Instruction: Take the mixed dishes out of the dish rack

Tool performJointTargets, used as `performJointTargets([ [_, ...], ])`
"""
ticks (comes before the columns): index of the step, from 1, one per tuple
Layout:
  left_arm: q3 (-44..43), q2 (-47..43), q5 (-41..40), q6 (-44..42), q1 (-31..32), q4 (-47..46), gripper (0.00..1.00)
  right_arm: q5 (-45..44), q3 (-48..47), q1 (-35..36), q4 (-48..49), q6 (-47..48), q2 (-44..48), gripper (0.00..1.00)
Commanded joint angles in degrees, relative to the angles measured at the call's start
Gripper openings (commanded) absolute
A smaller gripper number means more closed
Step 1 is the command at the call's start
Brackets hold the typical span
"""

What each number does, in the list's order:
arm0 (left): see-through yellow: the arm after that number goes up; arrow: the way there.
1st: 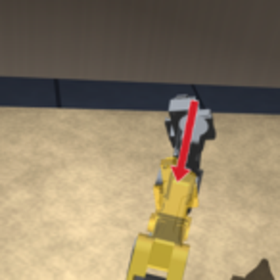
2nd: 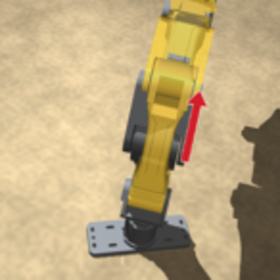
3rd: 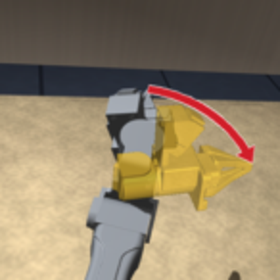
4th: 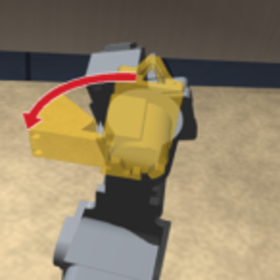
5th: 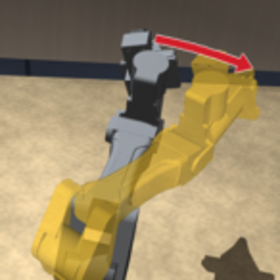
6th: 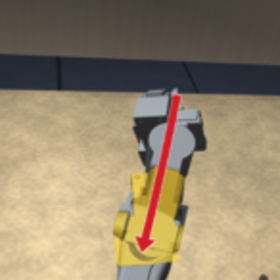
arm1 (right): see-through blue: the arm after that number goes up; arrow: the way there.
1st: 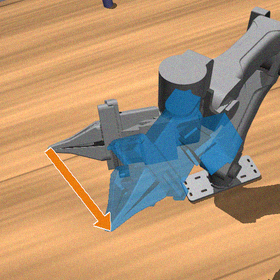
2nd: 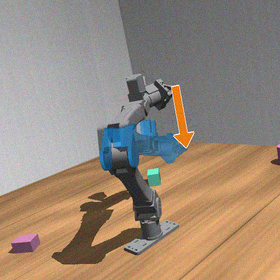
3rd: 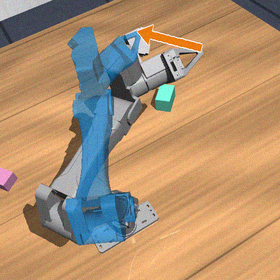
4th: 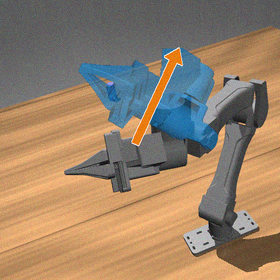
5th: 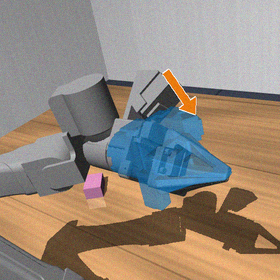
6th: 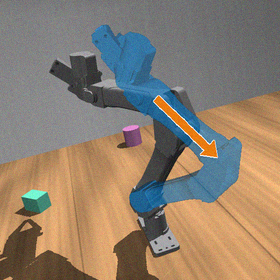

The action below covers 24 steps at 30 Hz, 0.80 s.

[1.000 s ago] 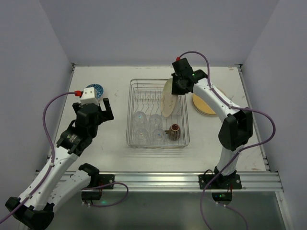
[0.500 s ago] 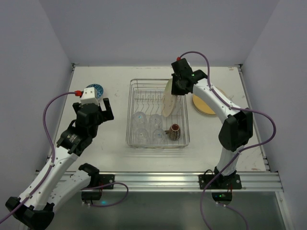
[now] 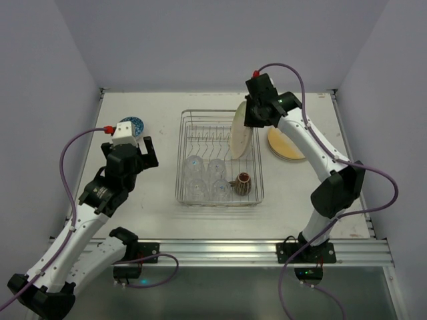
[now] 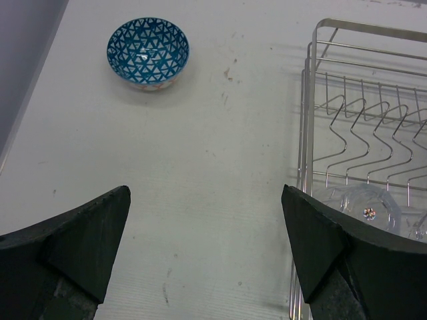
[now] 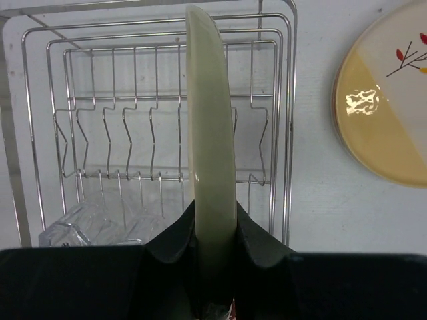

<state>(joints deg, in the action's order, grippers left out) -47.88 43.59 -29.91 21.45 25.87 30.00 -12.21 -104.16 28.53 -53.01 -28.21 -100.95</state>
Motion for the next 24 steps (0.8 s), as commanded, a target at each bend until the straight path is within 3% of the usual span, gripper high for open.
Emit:
performJointTargets([
  [1,0.07,-0.44,0.20,-0.80,-0.47,-1.96,1.00,-3.17,-4.82,-0.93,2.48,1.40,7.42,0.00],
  [6,0.07,-0.61,0.20,-0.80,-0.47,-1.96,1.00,-3.61,-3.25,-3.83,3.70,1.31,12.87,0.00],
  [10,0.06,-0.62,0.12,-0.80,-0.47,-1.96,1.00,-2.65,7.17,-8.57,10.90,-0.35,21.56,0.00],
  [13,0.07,-0.62,0.20,-0.80,-0.47,-2.05,1.00,-0.37,16.57,-17.07,17.40,-2.99,28.95,0.00],
  [15,0.07,-0.62,0.12,-0.80,-0.47,-1.96,1.00,3.05,21.43,-22.01,22.50,-5.71,33.87,0.00],
  [17,0.15,-0.62,0.20,-0.80,-0.47,-2.05,1.00,11.20,30.12,-32.61,27.14,-8.35,37.38,0.00],
  [18,0.07,-0.53,0.20,-0.80,-0.47,-2.05,1.00,13.15,31.98,-32.66,28.65,-9.23,38.18,0.00],
  [24,0.15,-0.35,0.47,-0.89,-0.47,-2.14,1.00,30.12,48.05,-48.11,47.36,-18.80,39.86,0.00],
])
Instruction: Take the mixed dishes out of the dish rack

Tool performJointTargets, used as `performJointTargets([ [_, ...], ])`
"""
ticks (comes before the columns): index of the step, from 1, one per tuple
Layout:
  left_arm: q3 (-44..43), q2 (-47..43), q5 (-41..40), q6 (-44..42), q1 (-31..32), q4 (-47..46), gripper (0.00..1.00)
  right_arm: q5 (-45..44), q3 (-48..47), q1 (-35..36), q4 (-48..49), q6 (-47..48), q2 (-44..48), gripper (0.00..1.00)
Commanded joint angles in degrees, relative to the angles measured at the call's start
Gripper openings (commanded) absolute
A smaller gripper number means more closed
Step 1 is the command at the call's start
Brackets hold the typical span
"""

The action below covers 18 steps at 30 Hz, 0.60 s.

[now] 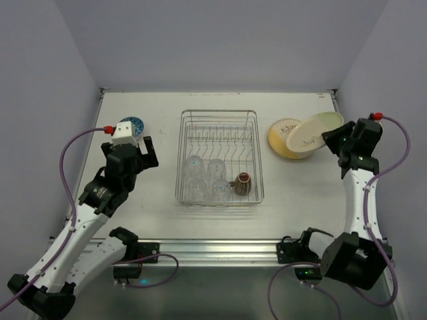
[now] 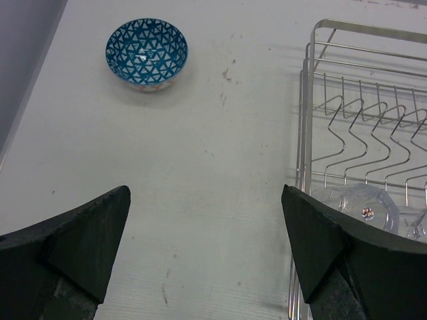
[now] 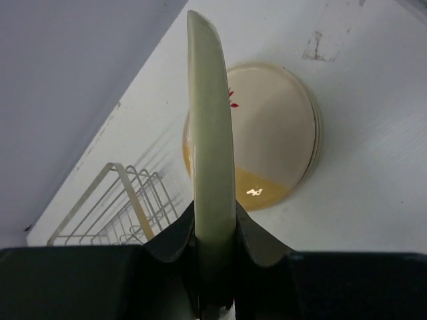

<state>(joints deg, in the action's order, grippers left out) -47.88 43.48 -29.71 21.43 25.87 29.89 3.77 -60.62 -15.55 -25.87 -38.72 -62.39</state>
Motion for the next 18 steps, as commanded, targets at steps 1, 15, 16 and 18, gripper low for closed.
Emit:
performJointTargets([
  [1,0.24,-0.24,0.27,-0.86,-0.47,-2.03,1.00,17.12,6.37,-5.01,25.12,-10.48,1.05,0.00],
  [15,0.33,0.55,1.15,-1.13,-0.47,-2.20,1.00,25.58,16.06,-9.32,45.64,-14.71,-11.78,0.04],
  [16,0.33,0.55,1.24,-1.22,-0.47,-2.12,1.00,25.67,16.15,-9.32,46.51,-14.72,-12.57,0.05],
  [18,0.33,0.81,1.32,-1.22,-0.47,-2.20,1.00,25.50,16.23,-9.41,47.40,-14.89,-14.25,0.07],
])
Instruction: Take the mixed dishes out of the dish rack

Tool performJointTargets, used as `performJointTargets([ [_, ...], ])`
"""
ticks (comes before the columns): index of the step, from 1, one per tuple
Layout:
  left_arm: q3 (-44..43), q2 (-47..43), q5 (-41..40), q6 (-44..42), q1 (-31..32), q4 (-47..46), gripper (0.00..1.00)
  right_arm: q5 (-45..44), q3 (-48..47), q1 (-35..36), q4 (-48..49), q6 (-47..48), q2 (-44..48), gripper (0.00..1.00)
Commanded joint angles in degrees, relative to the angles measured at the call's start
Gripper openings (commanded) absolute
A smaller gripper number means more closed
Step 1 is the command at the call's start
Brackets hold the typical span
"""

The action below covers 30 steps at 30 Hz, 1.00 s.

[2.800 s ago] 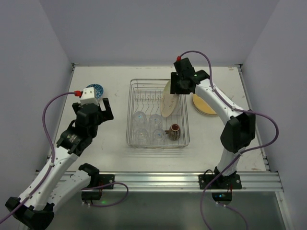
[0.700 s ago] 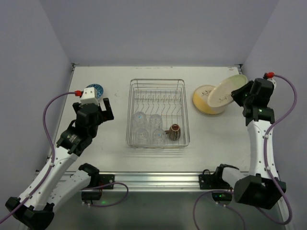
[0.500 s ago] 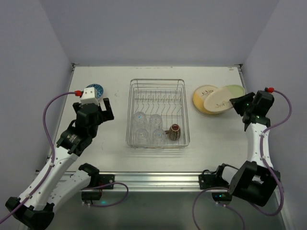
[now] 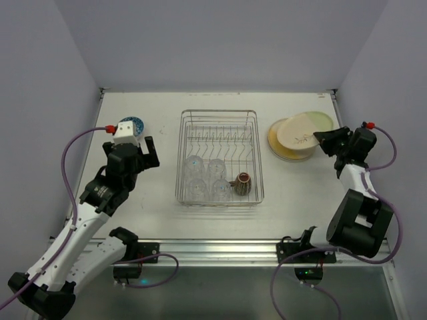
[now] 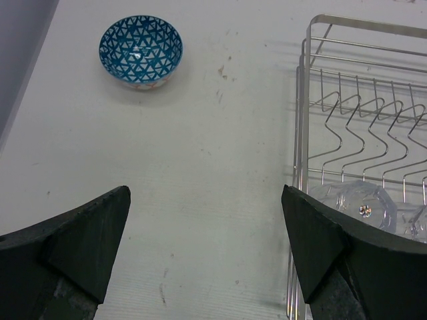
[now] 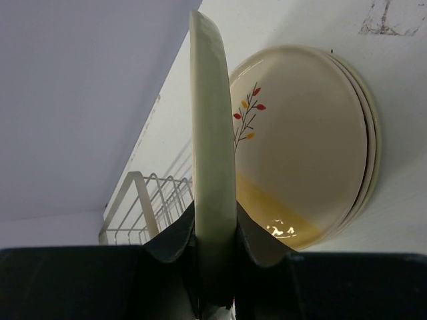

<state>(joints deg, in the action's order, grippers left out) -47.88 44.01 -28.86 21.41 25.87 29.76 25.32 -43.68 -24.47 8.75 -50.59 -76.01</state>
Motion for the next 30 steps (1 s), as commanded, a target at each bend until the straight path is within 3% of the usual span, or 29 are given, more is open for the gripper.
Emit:
performJointTargets([
  [1,0.33,0.20,0.47,-1.19,-0.47,-2.16,1.00,3.86,-0.88,-0.49,12.87,-3.03,-1.68,0.07],
  [18,0.33,0.38,0.82,-1.28,-0.47,-2.16,1.00,5.35,-1.14,-0.76,14.62,-1.88,-13.02,0.13],
  [20,0.33,0.38,0.91,-1.37,-0.55,-2.16,1.00,5.18,-0.97,-0.76,14.19,-1.88,-13.64,0.20],
  [22,0.33,0.46,1.00,-1.37,-0.47,-2.34,1.00,3.78,-1.40,-0.76,10.95,-1.71,-13.82,0.35],
  [30,0.24,0.55,1.62,-1.46,-0.47,-2.42,1.00,-1.24,-6.24,-0.32,-0.74,1.36,-15.13,0.53],
])
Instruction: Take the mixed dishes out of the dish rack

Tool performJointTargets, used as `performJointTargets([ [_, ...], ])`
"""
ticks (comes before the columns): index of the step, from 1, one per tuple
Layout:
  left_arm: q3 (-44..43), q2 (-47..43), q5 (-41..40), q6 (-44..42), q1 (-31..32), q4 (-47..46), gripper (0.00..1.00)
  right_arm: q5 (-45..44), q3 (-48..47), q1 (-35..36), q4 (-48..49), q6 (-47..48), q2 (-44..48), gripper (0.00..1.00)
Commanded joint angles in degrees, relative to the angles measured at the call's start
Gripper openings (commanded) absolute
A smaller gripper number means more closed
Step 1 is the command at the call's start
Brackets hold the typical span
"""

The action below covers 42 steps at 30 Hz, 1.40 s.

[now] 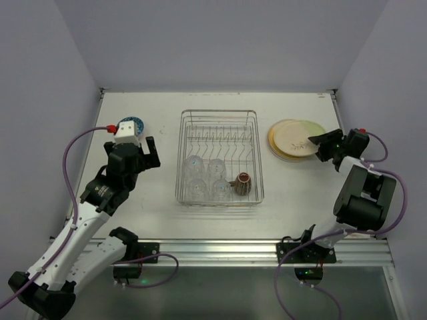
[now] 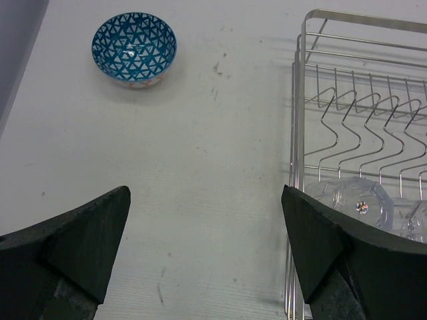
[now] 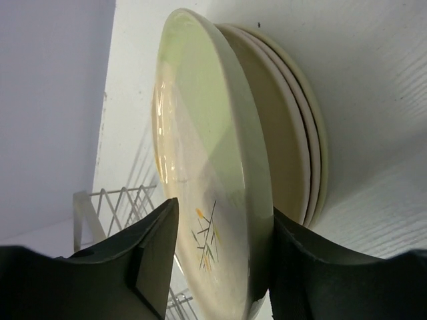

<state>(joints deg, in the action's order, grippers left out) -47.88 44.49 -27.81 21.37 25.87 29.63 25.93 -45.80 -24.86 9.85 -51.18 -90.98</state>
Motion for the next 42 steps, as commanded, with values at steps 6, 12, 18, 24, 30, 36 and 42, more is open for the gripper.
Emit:
performJointTargets([
  [6,0.33,0.07,0.83,-1.50,-0.47,-2.29,1.00,-7.29,-7.54,2.53,-8.61,4.77,-0.95,0.55],
  [12,0.24,-0.10,0.92,-1.59,-0.47,-2.21,1.00,-16.87,-11.67,6.67,-16.60,7.41,-1.30,0.56],
  [18,0.33,-0.46,0.83,-1.59,-0.47,-2.21,1.00,-21.89,-15.02,8.95,-21.09,8.11,-2.62,0.58],
  [24,0.33,-0.54,1.09,-1.68,-0.55,-2.29,1.00,-25.31,-18.53,11.50,-24.79,9.60,-4.38,0.61],
  [30,0.33,-0.63,1.27,-1.77,-0.47,-2.29,1.00,-25.85,-18.62,12.56,-25.23,10.22,-3.59,0.63],
  [36,0.33,-0.63,1.45,-1.77,-0.47,-2.21,1.00,-29.27,-21.60,14.49,-28.21,11.89,-3.41,0.64],
  [42,0.33,-0.72,1.45,-1.85,-0.47,-2.29,1.00,-32.70,-22.75,15.28,-31.38,13.82,-2.98,0.72],
])
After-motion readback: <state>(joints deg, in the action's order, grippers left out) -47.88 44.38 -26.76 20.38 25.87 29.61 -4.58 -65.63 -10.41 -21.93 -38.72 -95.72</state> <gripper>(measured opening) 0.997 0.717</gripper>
